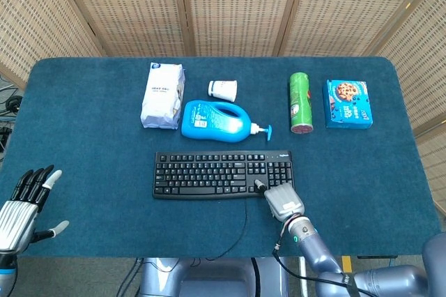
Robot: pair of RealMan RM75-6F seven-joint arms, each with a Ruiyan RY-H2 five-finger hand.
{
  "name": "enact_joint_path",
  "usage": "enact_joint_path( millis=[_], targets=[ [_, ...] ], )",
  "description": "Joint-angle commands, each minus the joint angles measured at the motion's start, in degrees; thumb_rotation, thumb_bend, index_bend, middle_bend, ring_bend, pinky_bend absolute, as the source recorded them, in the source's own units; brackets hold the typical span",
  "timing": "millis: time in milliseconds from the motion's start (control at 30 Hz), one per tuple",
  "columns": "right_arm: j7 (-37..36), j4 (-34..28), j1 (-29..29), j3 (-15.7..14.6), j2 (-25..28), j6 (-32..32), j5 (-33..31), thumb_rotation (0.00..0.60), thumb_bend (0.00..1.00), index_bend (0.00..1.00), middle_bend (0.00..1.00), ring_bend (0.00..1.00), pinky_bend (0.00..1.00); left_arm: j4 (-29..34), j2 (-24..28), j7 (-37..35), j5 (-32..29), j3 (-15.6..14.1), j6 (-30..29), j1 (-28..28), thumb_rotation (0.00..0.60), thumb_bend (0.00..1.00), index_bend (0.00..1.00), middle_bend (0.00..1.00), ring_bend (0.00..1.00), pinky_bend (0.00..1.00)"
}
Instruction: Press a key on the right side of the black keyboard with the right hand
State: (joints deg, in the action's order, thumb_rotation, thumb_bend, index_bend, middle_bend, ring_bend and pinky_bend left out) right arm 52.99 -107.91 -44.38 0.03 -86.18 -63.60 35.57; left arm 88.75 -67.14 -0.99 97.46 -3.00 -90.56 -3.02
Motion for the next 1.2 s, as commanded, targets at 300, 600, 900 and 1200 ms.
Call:
enact_joint_path(
  millis=[300,600,900,1200],
  targets=[
    [-0.5,-0.6,-0.7,-0.3,0.3,-0.8,0.0,0.6,0.88,0.03,0.77,0.73,0.58,-0.1,0.0,-0.1,-0.1,0.0,0.1,-0.1,0.6,0.0,0.0,0.0,0.0,0.0],
    [0.5,-7.7,0.0,-0.3,4.4,-7.7,5.9,0.6,0.88,0.03,0.72,0.71,0.58,-0.2,0.0,-0.4,-0.2,0.1,0.0,-0.1,0.6,0.0,0.0,0.0,0.0,0.0],
    [-13.3,-10.7,10.2,-7.5,13.0,-16.7,28.3,0.6,0.62,0.01,0.28,0.29,0.55,-0.4,-0.2,-0.4,-0.6,0.2,0.3,-0.1,0.6,0.0,0.0,0.0,0.0,0.0],
    [-35.0,2.0,21.4,-14.4,16.9,-27.1,49.7,0.6,0.39,0.0,0.0,0.0,0.27,-1.0,-0.8,-0.3,-1.4,0.7,0.4,-0.2,0.6,0.0,0.0,0.0,0.0,0.0]
  ],
)
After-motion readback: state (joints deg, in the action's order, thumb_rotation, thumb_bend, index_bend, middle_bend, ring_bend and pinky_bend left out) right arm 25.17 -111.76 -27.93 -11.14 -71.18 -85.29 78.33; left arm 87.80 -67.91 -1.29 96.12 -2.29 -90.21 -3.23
